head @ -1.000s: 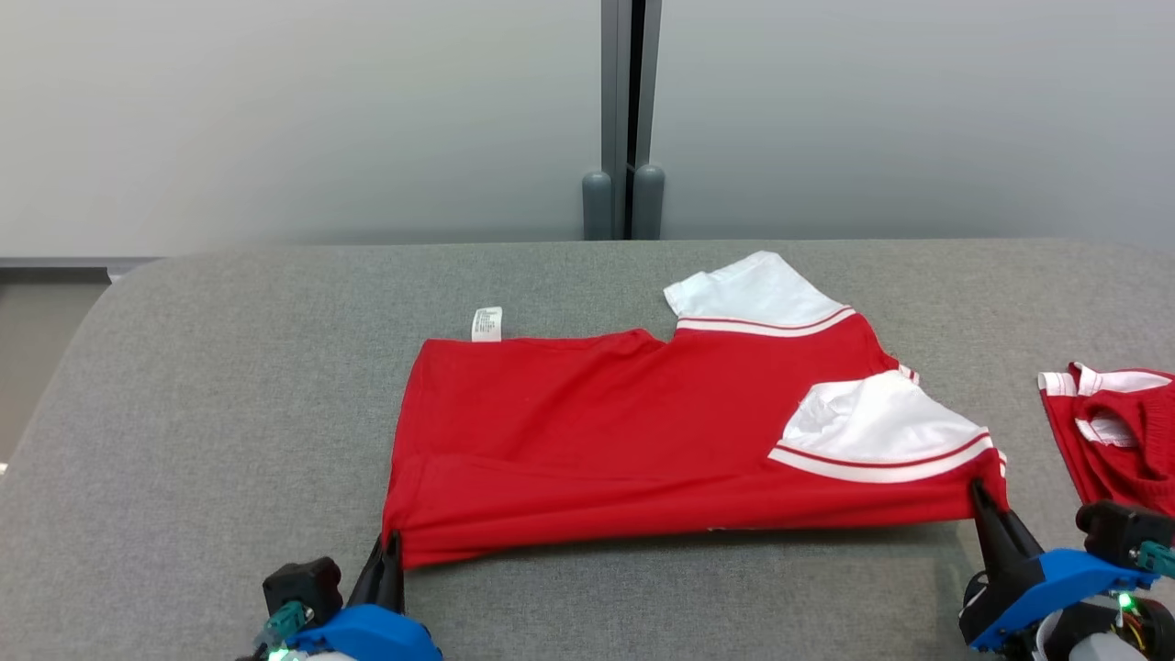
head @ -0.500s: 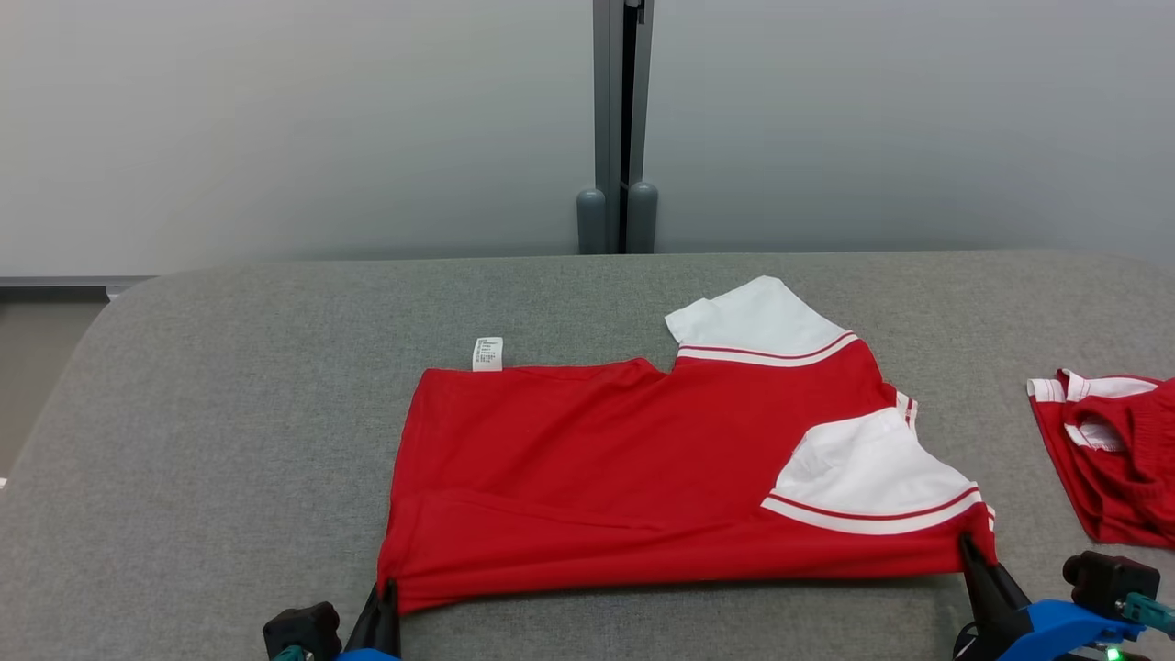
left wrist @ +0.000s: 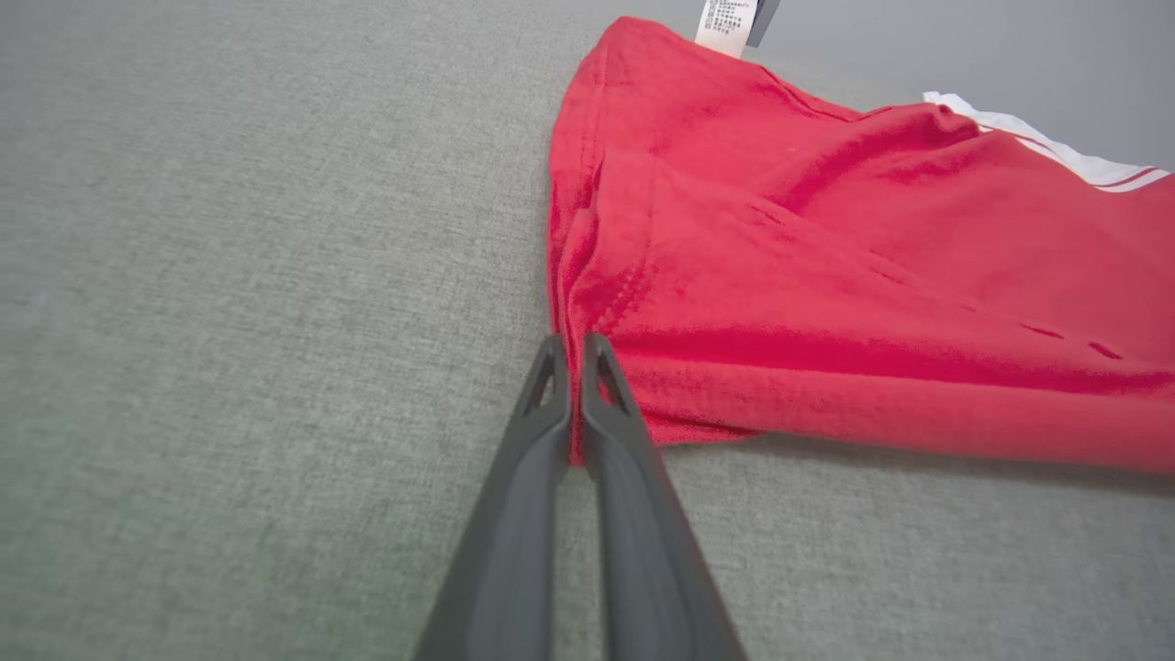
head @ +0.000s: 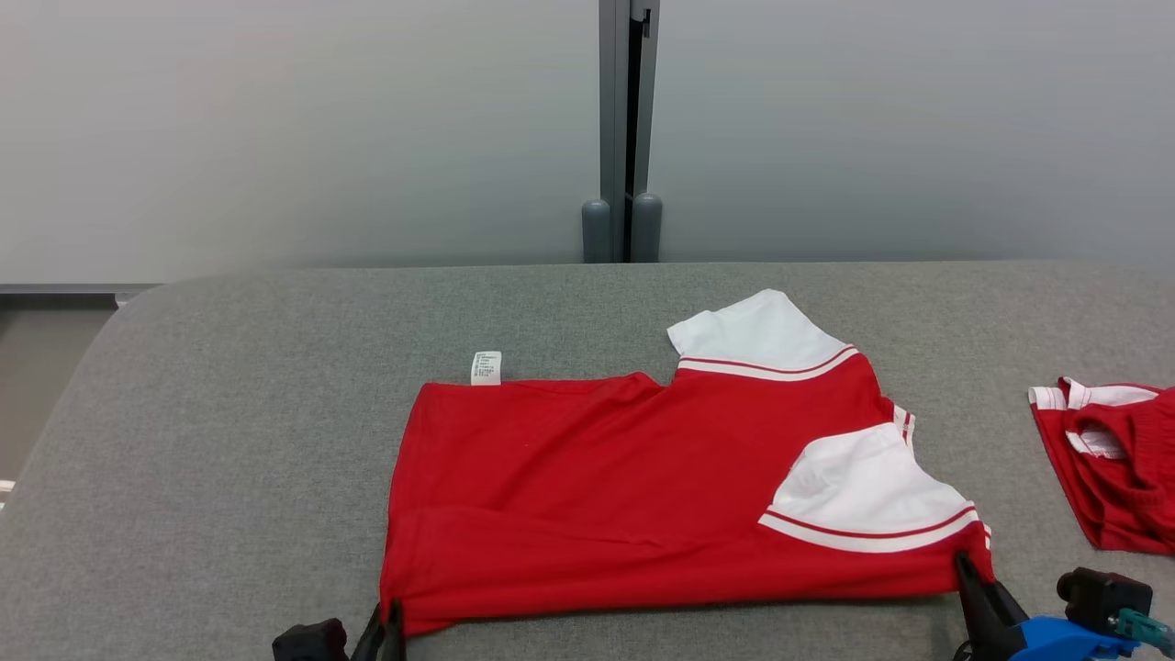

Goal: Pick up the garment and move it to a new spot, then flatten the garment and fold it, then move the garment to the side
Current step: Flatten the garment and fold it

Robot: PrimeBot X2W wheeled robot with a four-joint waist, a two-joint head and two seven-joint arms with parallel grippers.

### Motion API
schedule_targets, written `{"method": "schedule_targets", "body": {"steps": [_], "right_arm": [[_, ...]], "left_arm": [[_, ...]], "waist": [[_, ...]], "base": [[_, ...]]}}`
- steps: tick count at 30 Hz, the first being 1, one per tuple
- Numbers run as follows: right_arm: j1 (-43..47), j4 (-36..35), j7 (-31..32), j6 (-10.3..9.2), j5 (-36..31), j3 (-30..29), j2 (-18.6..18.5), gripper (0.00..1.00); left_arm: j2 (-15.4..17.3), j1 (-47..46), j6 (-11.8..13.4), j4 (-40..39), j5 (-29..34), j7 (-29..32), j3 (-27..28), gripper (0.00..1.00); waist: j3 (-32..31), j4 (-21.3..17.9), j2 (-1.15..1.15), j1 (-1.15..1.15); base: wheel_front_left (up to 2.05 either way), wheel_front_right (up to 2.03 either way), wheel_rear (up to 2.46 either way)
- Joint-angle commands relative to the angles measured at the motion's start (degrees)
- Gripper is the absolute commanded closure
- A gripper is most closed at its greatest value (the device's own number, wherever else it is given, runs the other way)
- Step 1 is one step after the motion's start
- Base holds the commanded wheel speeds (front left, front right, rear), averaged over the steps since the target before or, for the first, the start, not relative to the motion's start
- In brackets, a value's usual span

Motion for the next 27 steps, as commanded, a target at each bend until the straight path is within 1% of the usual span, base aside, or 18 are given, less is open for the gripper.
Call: {"method": "schedule_targets", "body": {"steps": [1, 7, 11, 15, 19, 23, 27], "right_arm": [[-0.42, 0.05, -0.02, -0.01, -0.54, -0.3, -0.35, 0.0], [-3.14, -1.6, -0.02, -0.01, -2.85, -2.5, -1.15, 0.0], [-5.61, -3.43, -0.01, -0.01, -4.03, -3.37, -1.86, 0.0], [-9.5, -5.07, -0.02, 0.0, -4.07, -2.21, -3.16, 0.0], [-13.6, -6.31, -0.01, 0.0, -2.89, -0.25, -3.86, 0.0], [-16.81, -7.58, -0.01, 0.0, -1.39, 2.22, -4.71, 0.0], [-19.24, -9.11, -0.01, 0.0, 0.28, 4.19, -5.5, 0.0]], "left_arm": [[0.19, -0.64, 0.47, -0.11, 0.07, -0.14, -0.36, 0.0], [0.14, -3.89, 2.0, -1.47, 0.97, -0.13, -1.74, 0.0], [0.73, -8.58, 2.08, -1.45, 1.95, 0.48, -2.36, 0.0], [1.14, -14.47, 2.41, -1.32, 2.48, 3.4, -2.98, 0.0], [1.71, -20.15, 2.95, -0.8, 2.11, 5.67, -2.43, 0.0], [2.89, -25.59, 3.31, 0.95, 2.77, 8.38, -2.72, 0.0], [4.87, -30.18, 3.55, 3.06, 3.34, 11.18, -2.93, 0.0]], "waist": [[0.21, 0.06, 0.0, 0.0], [1.59, 0.24, 0.0, 0.0], [3.76, 0.09, 0.0, 0.0], [7.0, -0.81, 0.0, 0.0], [10.24, -2.05, 0.0, 0.0], [13.08, -3.32, 0.0, 0.0], [15.59, -4.56, 0.0, 0.0]], "base": [[0.0, 0.0, 0.0], [0.0, 0.0, 0.0], [0.0, 0.0, 0.0], [0.0, 0.0, 0.0], [0.0, 0.0, 0.0], [0.0, 0.0, 0.0], [0.0, 0.0, 0.0]]}}
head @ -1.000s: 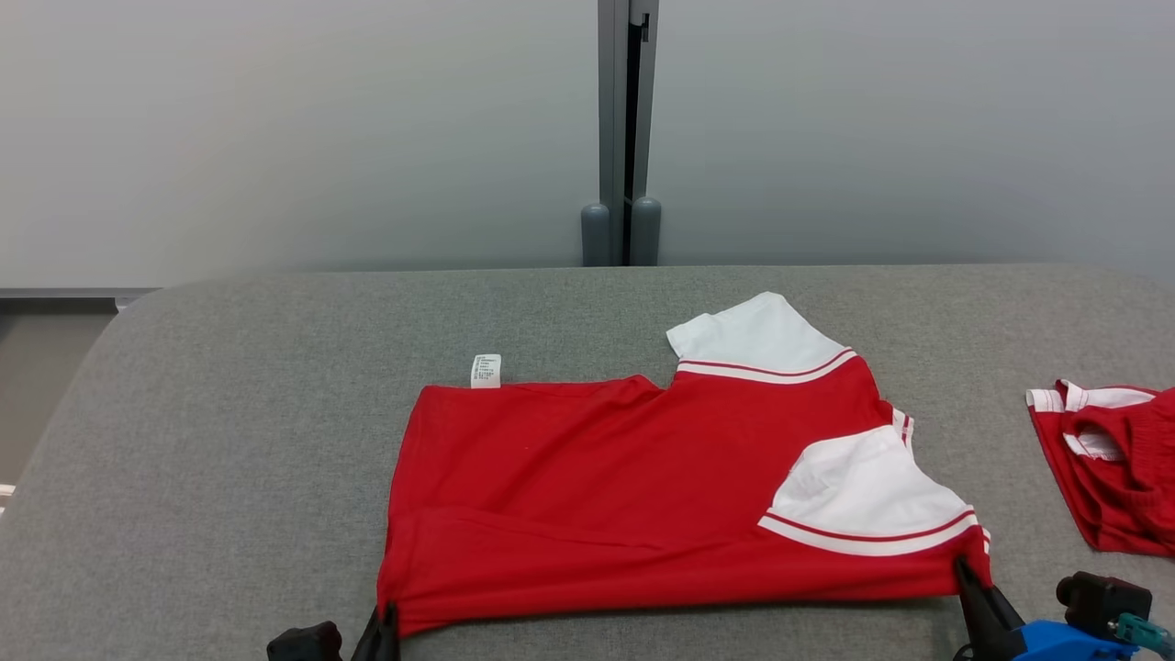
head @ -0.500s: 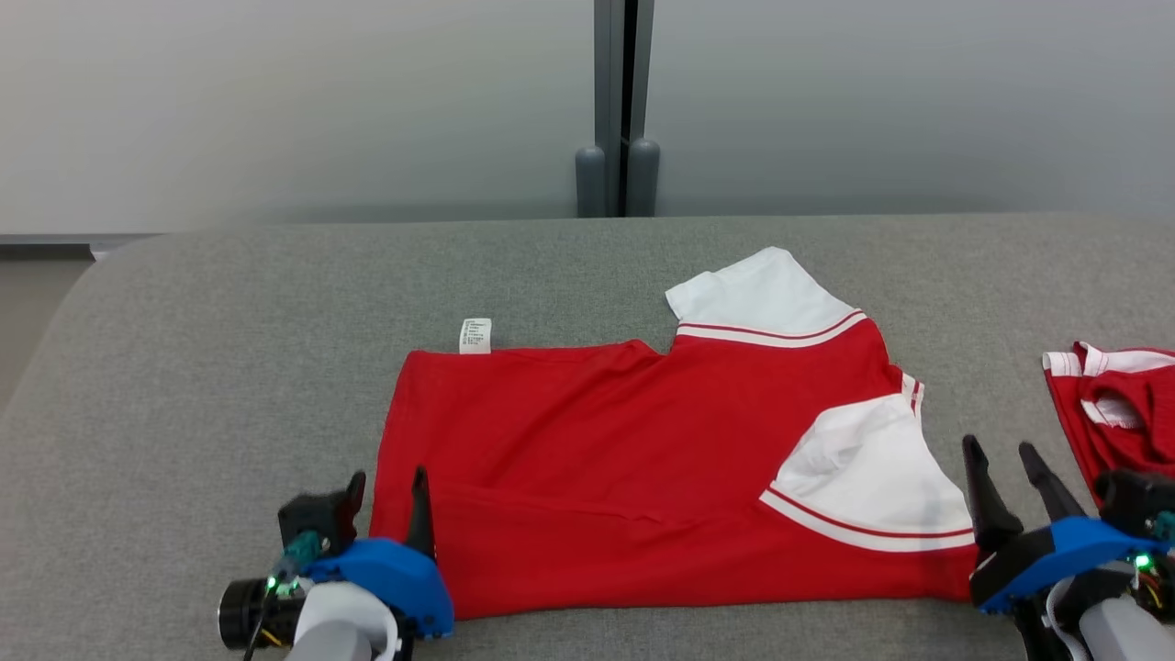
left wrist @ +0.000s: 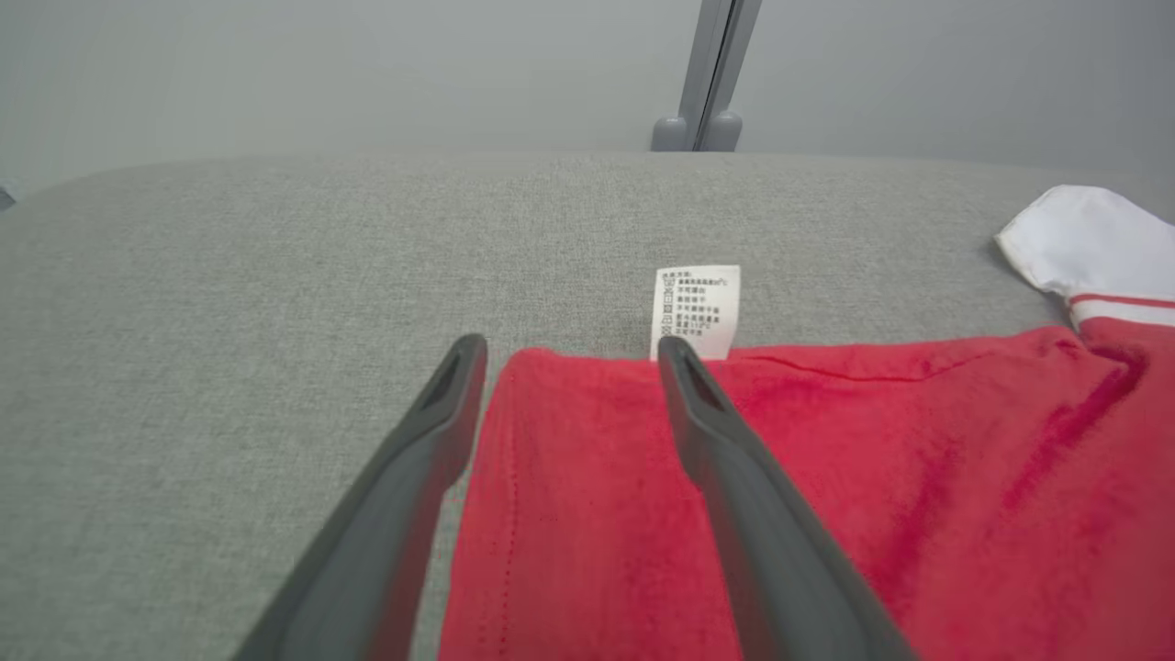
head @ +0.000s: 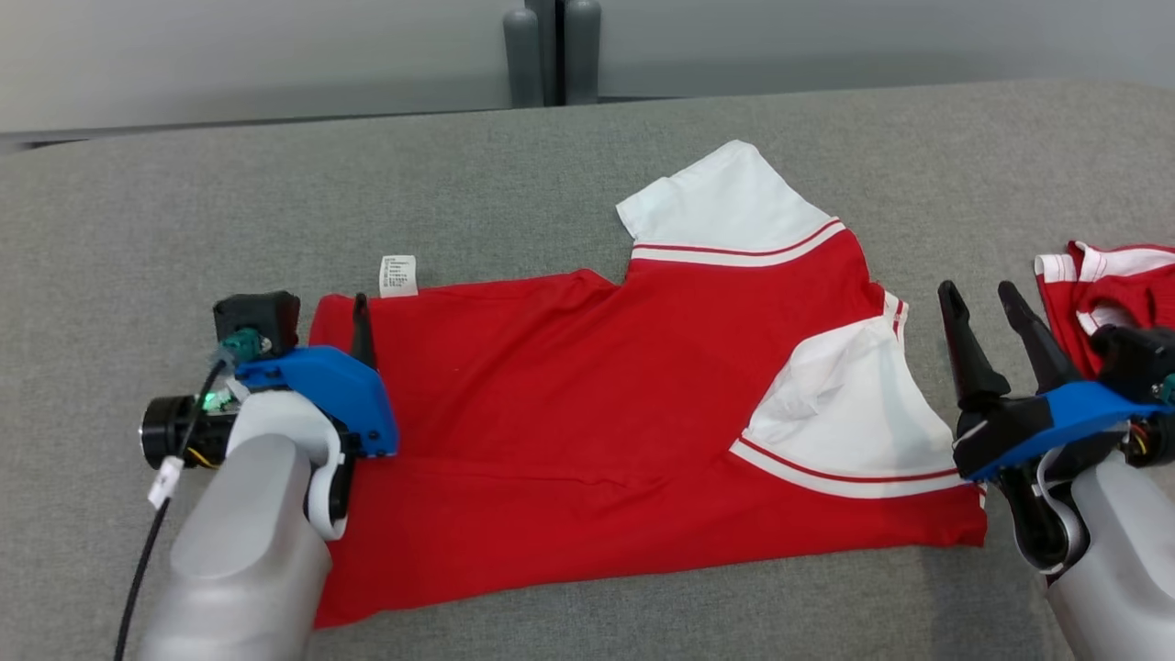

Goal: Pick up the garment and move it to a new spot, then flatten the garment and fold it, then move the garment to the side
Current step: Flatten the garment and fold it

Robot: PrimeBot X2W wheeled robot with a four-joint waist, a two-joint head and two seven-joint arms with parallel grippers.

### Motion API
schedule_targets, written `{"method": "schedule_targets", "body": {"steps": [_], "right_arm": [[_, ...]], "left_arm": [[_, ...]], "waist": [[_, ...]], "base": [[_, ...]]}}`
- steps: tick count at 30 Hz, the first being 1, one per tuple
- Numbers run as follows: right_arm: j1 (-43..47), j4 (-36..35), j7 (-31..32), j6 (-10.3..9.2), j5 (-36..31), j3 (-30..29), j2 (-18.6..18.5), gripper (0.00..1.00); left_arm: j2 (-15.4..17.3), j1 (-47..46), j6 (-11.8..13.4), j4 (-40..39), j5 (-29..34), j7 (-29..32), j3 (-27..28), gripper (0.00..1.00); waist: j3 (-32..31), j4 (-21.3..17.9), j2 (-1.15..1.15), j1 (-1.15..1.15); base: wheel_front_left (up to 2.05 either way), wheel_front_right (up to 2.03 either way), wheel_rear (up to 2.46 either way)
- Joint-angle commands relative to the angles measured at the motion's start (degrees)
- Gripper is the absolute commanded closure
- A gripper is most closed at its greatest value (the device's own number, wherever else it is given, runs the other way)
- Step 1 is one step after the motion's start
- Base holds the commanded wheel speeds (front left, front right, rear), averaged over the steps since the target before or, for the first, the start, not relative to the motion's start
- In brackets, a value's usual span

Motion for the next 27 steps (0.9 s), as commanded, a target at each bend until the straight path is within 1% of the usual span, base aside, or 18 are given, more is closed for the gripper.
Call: {"method": "schedule_targets", "body": {"steps": [1, 6, 12, 14, 19, 24, 27], "right_arm": [[-1.26, -0.52, -0.01, 0.01, 0.5, 0.46, -0.54, 0.0], [-2.61, -2.06, 0.0, 0.01, 2.38, 2.06, -1.72, 0.0], [-2.24, -2.26, 0.0, 0.01, 3.74, 2.34, -2.4, 0.0], [-1.83, -2.15, 0.0, 0.01, 3.81, 2.16, -2.3, 0.0], [-1.47, -1.68, 0.0, 0.01, 3.67, 2.29, -1.44, 0.0], [-2.6, -2.01, -0.01, 0.01, 3.64, 3.16, -1.1, 0.0], [-3.46, -2.5, 0.0, 0.01, 4.0, 3.72, -1.35, 0.0]], "left_arm": [[0.65, -1.56, 0.15, 0.57, 0.06, 0.67, 0.16, 0.0], [2.66, -5.03, 0.28, 2.92, -0.26, 3.01, 0.54, 0.0], [2.81, -5.68, 0.2, 3.11, -1.7, 2.04, 1.51, 0.0], [3.12, -5.05, -0.48, 3.2, -2.24, 2.03, 1.64, 0.0], [2.67, -4.03, -2.42, 3.99, -3.39, 3.76, 1.19, 0.0], [3.21, -4.3, -3.24, 4.73, -3.12, 5.6, 0.22, 0.0], [3.26, -5.73, -3.14, 5.22, -3.08, 6.46, -0.3, 0.0]], "waist": [[0.77, -0.21, -0.01, -0.01], [2.99, -1.25, -0.01, -0.01], [3.67, -1.18, -0.01, -0.01], [3.52, -0.86, -0.01, -0.01], [3.08, -0.23, -0.01, -0.01], [3.41, -0.62, -0.01, -0.01], [4.17, -1.29, -0.01, -0.01]], "base": [[0.0, 0.0, 0.0], [0.0, 0.0, 0.0], [0.0, 0.0, 0.0], [0.0, 0.0, 0.0], [0.0, 0.0, 0.0], [0.0, 0.0, 0.0], [0.0, 0.0, 0.0]]}}
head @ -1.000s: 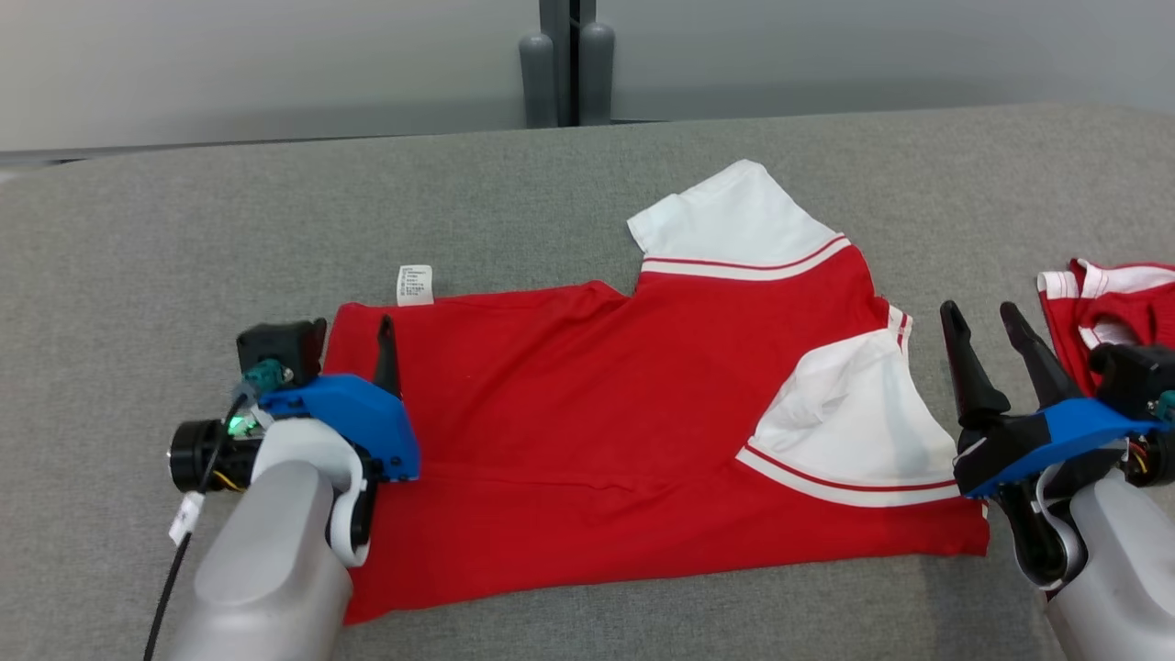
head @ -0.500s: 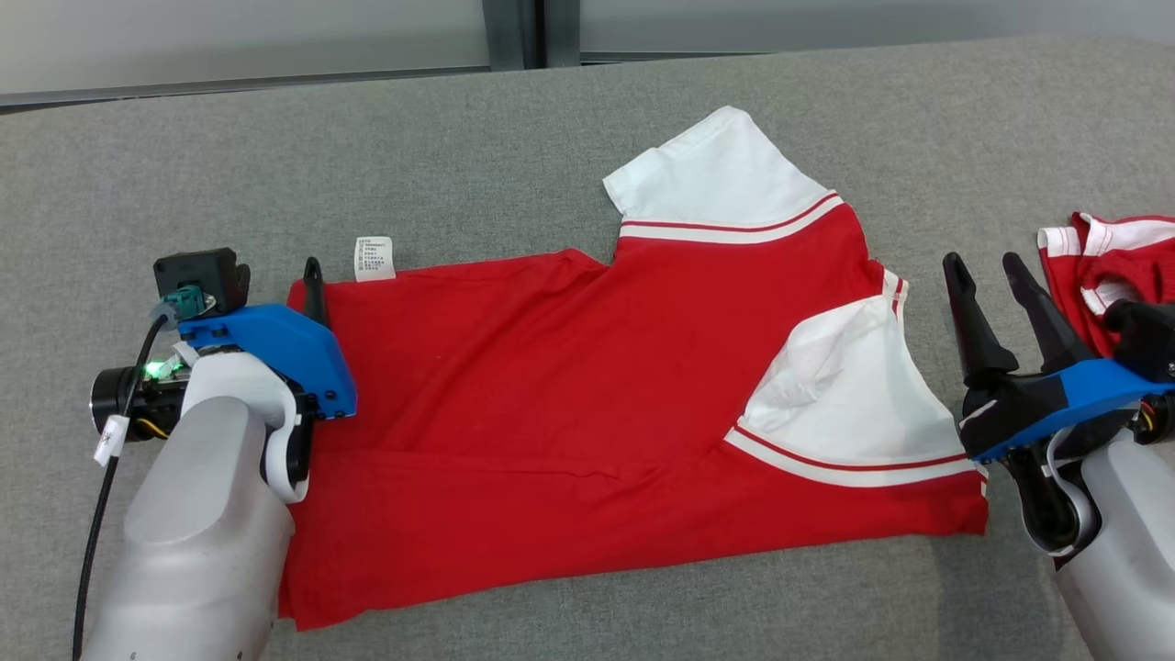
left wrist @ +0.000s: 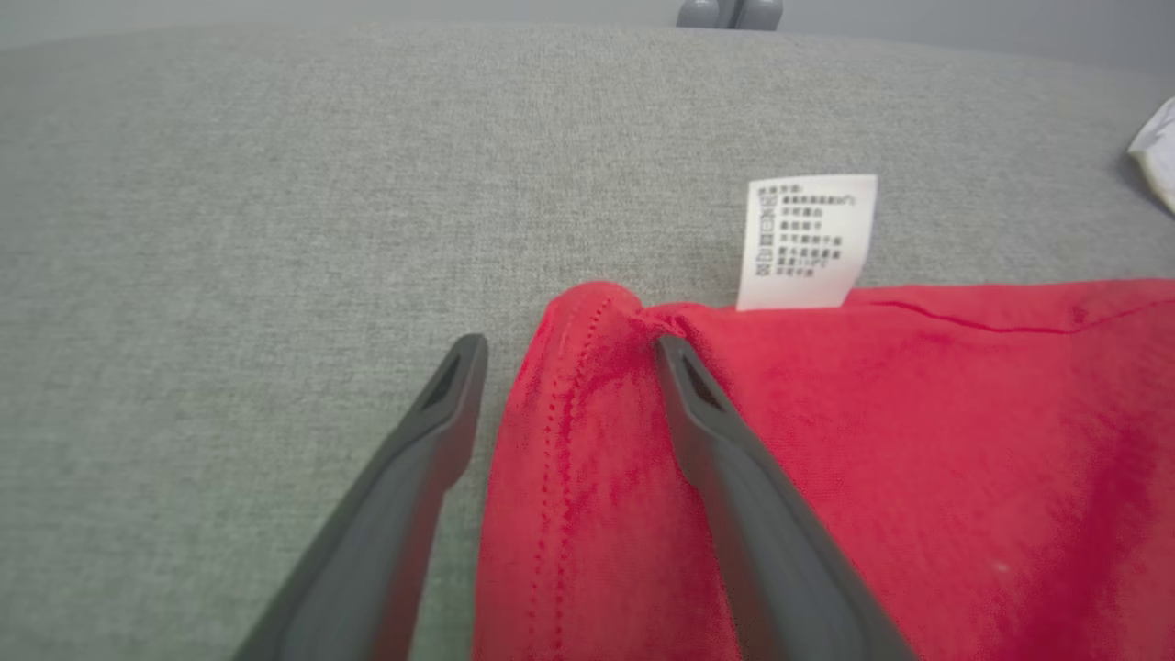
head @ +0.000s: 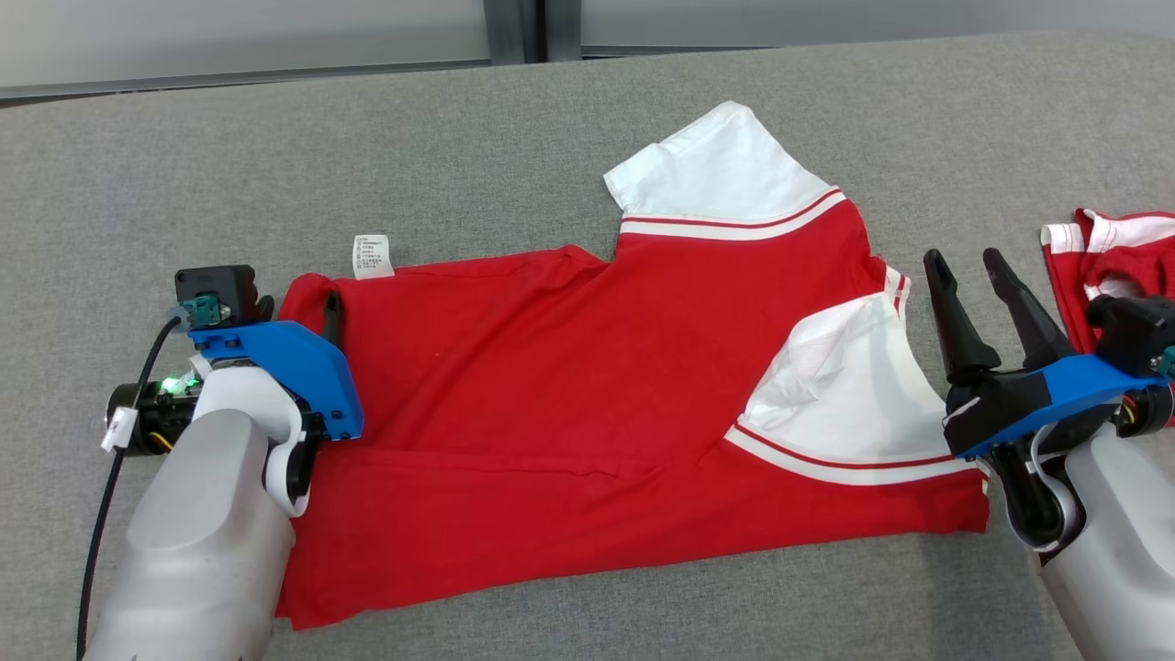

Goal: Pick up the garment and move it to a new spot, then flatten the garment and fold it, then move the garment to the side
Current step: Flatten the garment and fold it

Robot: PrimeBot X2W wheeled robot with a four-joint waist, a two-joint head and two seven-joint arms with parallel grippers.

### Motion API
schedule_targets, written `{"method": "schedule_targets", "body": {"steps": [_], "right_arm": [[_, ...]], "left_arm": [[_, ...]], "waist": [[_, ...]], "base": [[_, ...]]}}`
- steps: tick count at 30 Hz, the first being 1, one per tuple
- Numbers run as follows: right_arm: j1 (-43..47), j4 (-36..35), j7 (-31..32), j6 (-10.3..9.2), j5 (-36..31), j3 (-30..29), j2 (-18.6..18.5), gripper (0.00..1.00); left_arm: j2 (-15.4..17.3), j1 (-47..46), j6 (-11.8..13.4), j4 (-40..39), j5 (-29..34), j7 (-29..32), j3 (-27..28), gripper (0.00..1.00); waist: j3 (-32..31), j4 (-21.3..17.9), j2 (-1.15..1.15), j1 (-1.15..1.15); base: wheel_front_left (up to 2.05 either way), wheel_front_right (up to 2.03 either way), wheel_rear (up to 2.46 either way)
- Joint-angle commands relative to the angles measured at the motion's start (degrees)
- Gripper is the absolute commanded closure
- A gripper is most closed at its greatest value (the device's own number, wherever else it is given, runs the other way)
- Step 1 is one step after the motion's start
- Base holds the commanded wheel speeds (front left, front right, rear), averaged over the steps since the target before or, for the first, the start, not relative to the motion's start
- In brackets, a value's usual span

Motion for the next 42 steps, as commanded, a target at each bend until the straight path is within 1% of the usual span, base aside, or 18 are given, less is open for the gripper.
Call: {"method": "schedule_targets", "body": {"steps": [1, 5, 9, 10, 11, 12, 13, 14, 20, 25, 28, 30, 32, 33, 37, 39, 42], "right_arm": [[-1.0, -0.33, 0.0, 0.01, 0.25, 0.13, -0.25, 0.0], [-1.21, -0.66, 0.0, 0.01, 0.53, 0.24, -0.6, 0.0], [-1.47, -0.81, 0.0, 0.01, 0.91, 0.13, -0.98, 0.0], [-1.68, -0.71, 0.0, 0.01, 1.07, 0.07, -1.16, 0.0], [-2.0, -0.66, 0.0, 0.01, 1.12, 0.1, -1.33, 0.0], [-2.35, -0.59, 0.0, 0.01, 1.17, 0.11, -1.56, 0.0], [-2.65, -0.5, -0.01, 0.01, 1.16, 0.22, -1.76, 0.0], [-3.08, -0.39, -0.01, 0.01, 1.03, 0.35, -2.07, 0.0], [-6.96, 1.2, 0.0, 0.01, 0.23, 2.2, -3.64, 0.0], [-12.26, 6.08, 0.68, 0.01, 0.3, 5.7, -4.69, 0.0], [-16.48, 9.81, 2.92, 0.01, 0.34, 7.56, -5.62, 0.0], [-19.42, 12.33, 4.76, 0.01, 1.99, 7.61, -5.63, 0.0], [-22.37, 14.18, 6.99, 0.01, 1.38, 9.08, -6.59, 0.0], [-22.37, 14.18, 6.99, 0.01, 1.38, 9.08, -6.59, 0.0], [-26.93, 17.21, 10.61, 0.01, 1.0, 11.98, -8.55, 0.0], [-28.83, 18.59, 12.13, 0.01, 1.07, 13.4, -9.39, 0.0], [-31.54, 20.5, 13.76, 0.01, 0.79, 15.1, -10.94, 0.0]], "left_arm": [[0.3, -1.27, 0.27, 0.36, 0.39, 0.38, -0.26, 0.0], [0.14, -2.29, 1.18, 1.34, 0.45, 1.19, -0.73, 0.0], [-0.02, -2.5, 1.46, 1.93, 0.08, 0.62, -0.75, 0.0], [-0.25, -2.4, 1.55, 1.99, 0.07, 0.49, -0.86, 0.15], [-0.31, -2.34, 1.71, 2.04, 0.06, 0.42, -0.89, 0.5], [-0.47, -2.33, 1.74, 2.03, -0.06, 0.17, -0.8, 0.59], [-0.61, -2.32, 1.78, 1.85, -0.18, -0.35, -0.71, 0.78], [-0.64, -2.35, 1.57, 1.74, -0.23, -0.7, -0.84, 1.0], [-2.07, -2.79, 0.68, 0.54, -0.36, -3.89, -1.4, 1.0], [-3.67, -3.54, 0.09, -0.59, 0.31, -6.44, -2.96, 1.0], [-4.94, -4.28, 0.21, -1.28, 0.66, -7.69, -4.01, 1.0], [-5.9, -4.87, 0.19, -1.59, 0.76, -8.23, -5.03, 1.0], [-6.55, -5.45, 0.09, -1.86, 0.79, -8.85, -6.13, 1.0], [-6.55, -5.45, 0.09, -1.86, 0.79, -8.85, -6.13, 1.0], [-7.45, -6.37, -0.07, -2.34, -0.23, -9.58, -8.83, 1.0], [-7.59, -6.48, -0.35, -3.34, -1.85, -9.66, -10.98, 1.0], [-7.59, -6.78, 0.67, -6.05, -5.14, -9.6, -15.19, 1.0]], "waist": [[0.3, -0.3, -0.01, 0.0], [0.82, -0.88, -0.01, 0.0], [1.09, -1.0, -0.01, 0.0], [1.12, -0.87, -0.01, 0.0], [1.15, -0.7, -0.01, 0.0], [1.18, -0.46, -0.01, 0.0], [1.2, -0.2, -0.01, 0.0], [1.25, 0.19, -0.01, 0.0], [1.36, 2.82, -0.01, 0.0], [1.93, 5.32, -0.01, 0.0], [3.08, 7.21, -0.01, 0.0], [4.14, 8.68, -0.01, 0.0], [5.22, 10.1, -0.01, 0.0], [5.22, 10.1, -0.01, 0.0], [7.29, 13.02, -0.01, 0.0], [8.27, 14.26, -0.01, 0.0], [9.89, 16.04, -0.01, 0.0]], "base": [[0.0, 0.0, 0.0], [0.0, 0.0, 0.0], [0.0, 0.0, 0.0], [0.0, 0.0, 0.0], [0.0, 0.0, 0.0], [0.0, 0.0, 0.0], [0.0, 0.0, 0.0], [0.0, 0.0, 0.0], [0.0, 0.0, 0.0], [0.0, 0.0, 0.0], [0.0, 0.0, 0.0], [0.0, 0.0, 0.0], [0.0, 0.0, 0.0], [0.0, 0.0, 0.0], [0.0, 0.0, 0.0], [0.0, 0.0, 0.0], [0.0, 0.0, 0.0]]}}
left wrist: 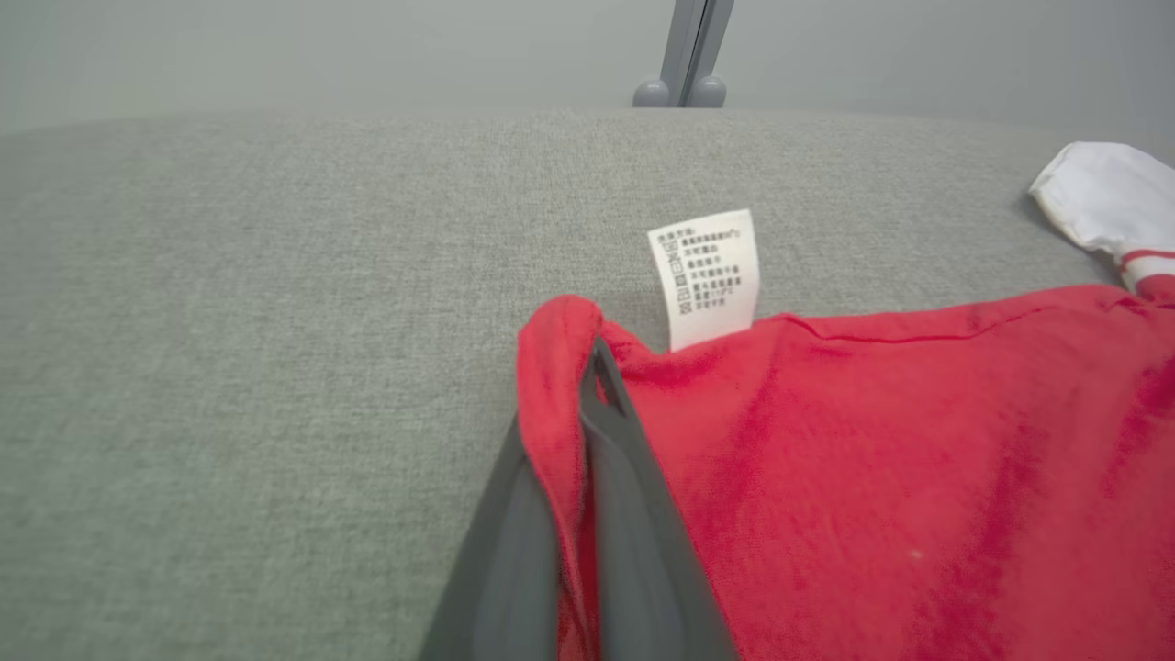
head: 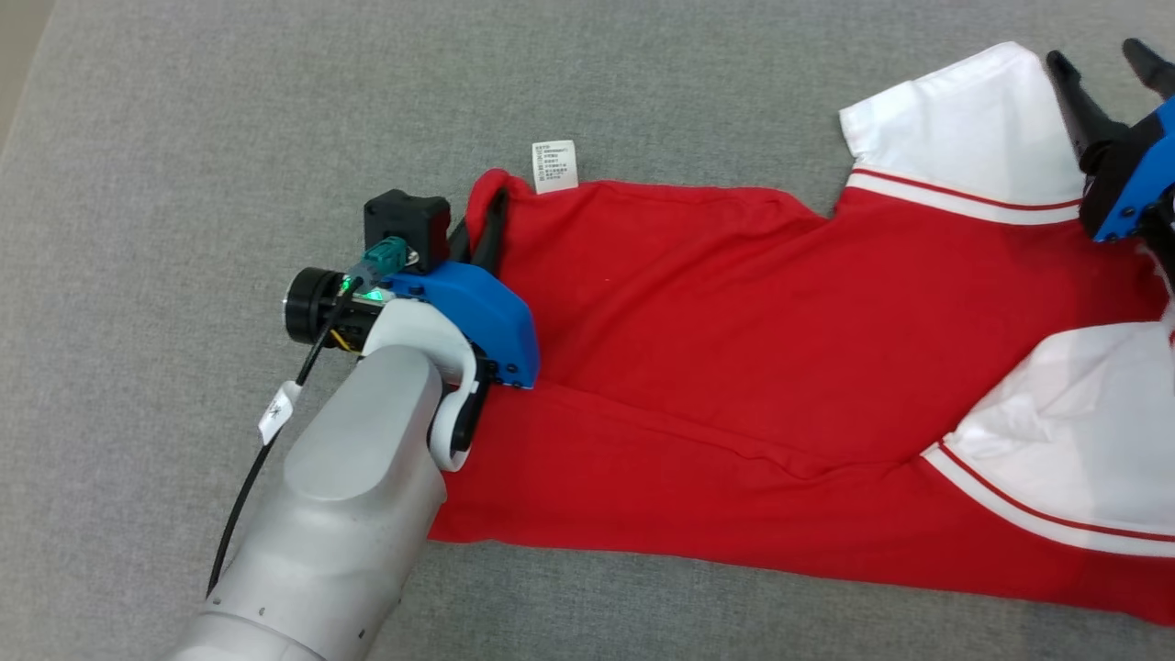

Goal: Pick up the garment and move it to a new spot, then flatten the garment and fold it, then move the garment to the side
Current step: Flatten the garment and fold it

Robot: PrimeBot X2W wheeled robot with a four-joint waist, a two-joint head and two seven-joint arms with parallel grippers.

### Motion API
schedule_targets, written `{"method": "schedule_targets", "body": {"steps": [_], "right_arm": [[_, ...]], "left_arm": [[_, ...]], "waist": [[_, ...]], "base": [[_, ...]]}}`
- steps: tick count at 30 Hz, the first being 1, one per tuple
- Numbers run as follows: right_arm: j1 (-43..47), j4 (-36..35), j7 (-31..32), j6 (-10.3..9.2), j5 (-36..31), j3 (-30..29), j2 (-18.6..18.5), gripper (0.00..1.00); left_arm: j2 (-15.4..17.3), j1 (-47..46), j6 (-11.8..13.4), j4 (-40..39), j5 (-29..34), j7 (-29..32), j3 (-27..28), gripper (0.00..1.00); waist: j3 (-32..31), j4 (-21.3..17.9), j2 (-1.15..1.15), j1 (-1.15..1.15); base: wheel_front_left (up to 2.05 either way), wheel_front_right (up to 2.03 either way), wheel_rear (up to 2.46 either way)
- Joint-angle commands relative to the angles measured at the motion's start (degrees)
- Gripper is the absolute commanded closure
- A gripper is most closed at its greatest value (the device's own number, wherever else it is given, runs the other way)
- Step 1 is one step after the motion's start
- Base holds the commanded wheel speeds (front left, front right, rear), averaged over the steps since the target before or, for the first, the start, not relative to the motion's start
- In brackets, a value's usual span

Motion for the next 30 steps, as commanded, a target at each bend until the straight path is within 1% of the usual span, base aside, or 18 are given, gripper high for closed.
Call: {"method": "schedule_targets", "body": {"steps": [1, 7, 11, 14, 17, 21, 26, 30], "right_arm": [[-1.46, 0.7, 0.42, 0.01, -0.15, 0.36, -0.88, 0.0], [-5.16, 4.34, 3.16, 0.01, -0.39, 3.03, -3.48, 0.0], [-6.28, 4.97, 5.25, 0.01, 0.1, 5.5, -4.0, 0.0], [-6.02, 4.81, 6.87, 0.02, 0.58, 7.94, -3.96, 1.0], [-6.74, 5.32, 5.31, -0.02, -0.3, 9.48, -5.54, 1.0], [-9.51, 6.1, -0.62, -0.03, -0.55, 8.66, -5.98, 1.0], [-10.63, 8.66, -9.29, -0.03, -0.85, 7.24, -5.22, 1.0], [-10.64, 9.13, -12.73, -0.03, 0.61, 5.8, -3.96, 1.0]], "left_arm": [[-0.1, -1.19, 0.62, -0.86, -0.96, -0.13, -1.11, 1.0], [-0.11, -2.46, 4.35, -6.27, -7.79, -1.09, -10.26, 1.0], [-0.1, -3.82, 6.79, -8.02, -11.72, -2.46, -14.78, 1.0], [-0.1, -4.76, 8.16, -7.78, -14.16, -3.78, -16.92, 1.0], [-0.04, -5.41, 8.93, -6.55, -16.0, -5.21, -17.99, 1.0], [-0.12, -6.74, 9.52, -4.55, -17.39, -7.09, -17.5, 1.0], [-0.07, -7.5, 9.37, -2.22, -17.42, -8.12, -15.14, 1.0], [1.41, -7.06, 9.57, -2.2, -15.97, -8.25, -11.16, 1.0]], "waist": [[2.04, 2.12, 0.0, -0.01], [4.74, 5.81, 0.0, -0.01], [6.05, 6.95, 0.0, -0.01], [6.4, 6.9, 0.0, -0.01], [5.88, 6.45, 0.0, -0.01], [5.06, 5.37, 0.0, -0.01], [3.88, 3.68, 0.0, -0.01], [2.87, 1.72, 0.0, -0.01]], "base": [[0.0, 0.0, 0.0], [0.0, 0.0, 0.0], [0.0, 0.0, 0.0], [0.0, 0.0, 0.0], [0.0, 0.0, 0.0], [0.0, 0.0, 0.0], [0.0, 0.0, 0.0], [0.0, 0.0, 0.0]]}}
